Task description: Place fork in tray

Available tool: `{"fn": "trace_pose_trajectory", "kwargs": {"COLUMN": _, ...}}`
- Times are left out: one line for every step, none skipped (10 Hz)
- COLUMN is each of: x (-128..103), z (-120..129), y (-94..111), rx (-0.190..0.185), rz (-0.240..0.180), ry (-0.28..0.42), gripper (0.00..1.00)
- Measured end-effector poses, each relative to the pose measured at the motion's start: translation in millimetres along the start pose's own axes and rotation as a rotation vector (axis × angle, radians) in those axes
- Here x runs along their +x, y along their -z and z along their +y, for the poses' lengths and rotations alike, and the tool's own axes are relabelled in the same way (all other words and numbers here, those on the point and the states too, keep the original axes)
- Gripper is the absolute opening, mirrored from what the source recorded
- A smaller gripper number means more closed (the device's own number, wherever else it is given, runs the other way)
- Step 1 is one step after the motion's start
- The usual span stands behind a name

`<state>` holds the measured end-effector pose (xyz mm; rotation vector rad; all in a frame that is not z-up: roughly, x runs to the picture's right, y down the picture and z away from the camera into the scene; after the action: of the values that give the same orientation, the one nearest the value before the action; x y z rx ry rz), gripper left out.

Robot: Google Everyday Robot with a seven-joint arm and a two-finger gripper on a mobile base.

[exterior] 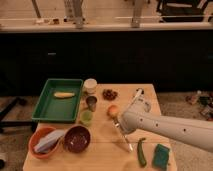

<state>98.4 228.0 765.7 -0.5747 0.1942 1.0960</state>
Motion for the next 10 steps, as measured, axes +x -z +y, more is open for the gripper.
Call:
{"fn": "trace_pose_trajectory", "kwargs": {"x": -2.5, "z": 0.8, "y": 12.4, "rx": 0.004, "rz": -0.018, "ry": 0.023, "gripper": 0.2}}
{"fn": "trace_pose_trajectory", "kwargs": {"x": -5.2, "z": 1.3, "y": 19.5, "rx": 0.007, "rz": -0.032, "ry": 0.071, "gripper": 0.2}}
{"fn": "trace_pose_trajectory", "kwargs": {"x": -9.9, "z": 5.2, "y": 25.4, "rx": 0.005, "rz": -0.047, "ry": 0.172, "gripper": 0.2}}
{"fn": "trace_pose_trajectory", "kwargs": {"x": -13.7, "z": 7.9, "y": 32.9, "rx": 0.008, "rz": -0.057, "ry": 0.255, "gripper": 0.2}}
{"fn": "trace_pose_trajectory", "kwargs": {"x": -18.4, "z": 9.9, "y": 42.4, "rx": 0.015, "rz": -0.067, "ry": 0.319, "gripper": 0.2}}
{"fn": "trace_pose_trajectory", "kwargs": {"x": -25.3, "z": 13.6, "y": 57.1, "rx": 0.029, "rz": -0.081, "ry": 0.406, "gripper": 0.2}}
{"fn": "trace_pose_trajectory", "kwargs": {"x": -29.7, "z": 18.1, "y": 63.2, "rx": 0.034, "rz": -0.086, "ry": 0.434, "gripper": 0.2}}
{"fn": "trace_pose_trajectory", "kwargs": {"x": -35.4, "z": 23.3, "y": 70.3, "rx": 0.042, "rz": -0.093, "ry": 0.462, "gripper": 0.2}}
{"fn": "trace_pose_trajectory", "kwargs": {"x": -44.7, "z": 34.3, "y": 80.2, "rx": 0.048, "rz": -0.1, "ry": 0.499, "gripper": 0.2}}
{"fn": "trace_pose_trajectory", "kwargs": {"x": -47.7, "z": 37.7, "y": 81.0, "rx": 0.046, "rz": -0.105, "ry": 0.506, "gripper": 0.2}}
